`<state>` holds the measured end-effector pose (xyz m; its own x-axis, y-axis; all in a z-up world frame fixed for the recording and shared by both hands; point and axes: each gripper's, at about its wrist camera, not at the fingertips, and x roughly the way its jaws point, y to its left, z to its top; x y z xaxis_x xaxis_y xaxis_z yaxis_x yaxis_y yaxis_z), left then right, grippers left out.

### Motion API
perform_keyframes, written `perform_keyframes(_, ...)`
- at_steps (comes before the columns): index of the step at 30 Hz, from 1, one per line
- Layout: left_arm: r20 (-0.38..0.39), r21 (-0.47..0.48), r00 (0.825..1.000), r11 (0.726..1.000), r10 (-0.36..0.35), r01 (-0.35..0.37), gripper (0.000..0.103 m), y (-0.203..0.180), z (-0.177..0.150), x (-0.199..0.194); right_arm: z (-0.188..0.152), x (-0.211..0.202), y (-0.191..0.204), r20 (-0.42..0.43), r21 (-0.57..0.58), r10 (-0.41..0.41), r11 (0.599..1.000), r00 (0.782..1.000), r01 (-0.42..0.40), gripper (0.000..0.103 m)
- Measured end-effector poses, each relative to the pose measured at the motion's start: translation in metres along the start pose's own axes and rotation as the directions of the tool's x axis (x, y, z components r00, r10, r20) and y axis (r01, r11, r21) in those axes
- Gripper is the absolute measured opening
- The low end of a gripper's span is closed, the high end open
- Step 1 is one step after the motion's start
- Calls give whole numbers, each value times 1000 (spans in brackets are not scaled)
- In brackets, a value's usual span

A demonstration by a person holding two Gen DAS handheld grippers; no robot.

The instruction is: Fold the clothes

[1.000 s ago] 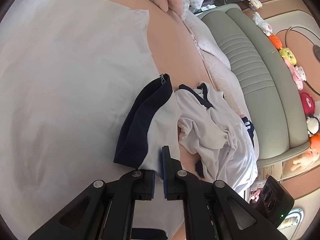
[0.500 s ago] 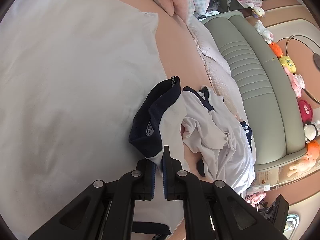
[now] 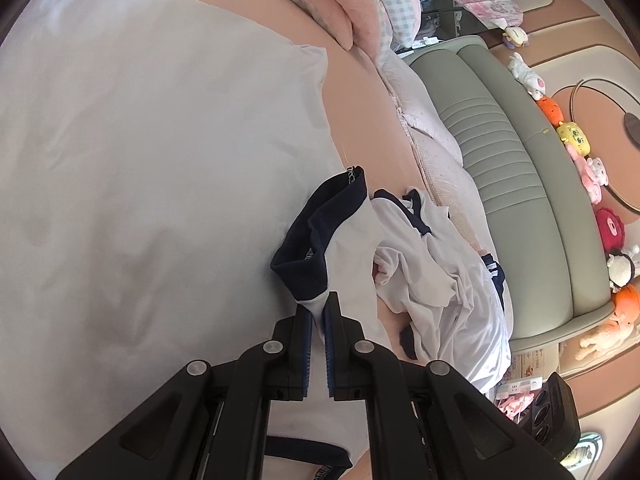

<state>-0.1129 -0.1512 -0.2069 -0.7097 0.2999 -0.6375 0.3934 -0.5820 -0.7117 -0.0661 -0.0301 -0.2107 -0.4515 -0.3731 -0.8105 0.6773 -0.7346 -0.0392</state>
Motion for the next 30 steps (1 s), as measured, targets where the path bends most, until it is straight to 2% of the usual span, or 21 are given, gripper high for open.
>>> perform_keyframes(7,-7,-14,1000,1000,-2,2,4,3,0,1,11,14,1,6,3,7,1000,1000,-7,51)
perform_keyframes(11,1,-13,1000,1000,-7,7,4,3,-1,-1,10,24,11,-3,-48,-60,997,998,60,51)
perform_keyframes(12,2,-13,1000,1000,-7,7,4,3,-1,-2,8,23,16,8,-79,-77,994,997,78,48)
perform_keyframes(13,1,-9,1000,1000,-7,7,4,3,-1,-1,7,23,20,19,-115,-92,989,996,94,37)
perform_keyframes(14,2,-5,1000,1000,-3,3,4,3,-2,-2,4,22,27,29,-163,-108,980,994,111,32)
perform_keyframes(16,4,-3,1000,1000,2,-2,4,3,-3,-1,-2,21,43,51,-271,-150,949,987,158,19)
perform_keyframes(19,-6,-22,1000,1000,-1,1,4,8,-5,-1,-13,21,67,100,-430,-219,870,971,241,11)
perform_keyframes(24,-8,-65,1000,998,-27,26,4,23,-9,-9,-43,26,94,215,-654,-310,659,926,372,10)
perform_keyframes(25,-3,-72,999,997,-32,32,4,25,-10,-12,-46,27,96,227,-672,-314,634,922,382,10)
perform_keyframes(30,36,-63,999,998,5,-3,4,27,-8,-26,-42,28,94,215,-673,-306,642,928,368,10)
